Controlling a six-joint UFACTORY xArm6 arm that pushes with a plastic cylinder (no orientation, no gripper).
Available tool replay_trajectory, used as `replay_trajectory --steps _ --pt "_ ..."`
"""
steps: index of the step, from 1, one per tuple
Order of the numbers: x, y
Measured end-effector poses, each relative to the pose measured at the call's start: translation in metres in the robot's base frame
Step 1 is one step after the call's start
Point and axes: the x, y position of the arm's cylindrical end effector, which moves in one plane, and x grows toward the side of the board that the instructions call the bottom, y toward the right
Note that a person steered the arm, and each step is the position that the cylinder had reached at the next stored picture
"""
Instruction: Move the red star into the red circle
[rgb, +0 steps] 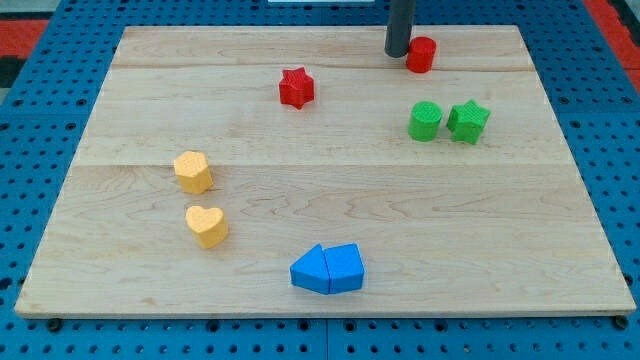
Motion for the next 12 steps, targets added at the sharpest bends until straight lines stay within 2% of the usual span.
replay_trajectory --steps 2,3,5,6,8,10,12 --pt "0.057 -0.036" --pt "0.087 -0.078" --pt "0.097 -0.165" --pt "0.079 -0.199" --pt "0.052 -0.179" --pt "0.045 -0.093" --pt "0.033 -0.154"
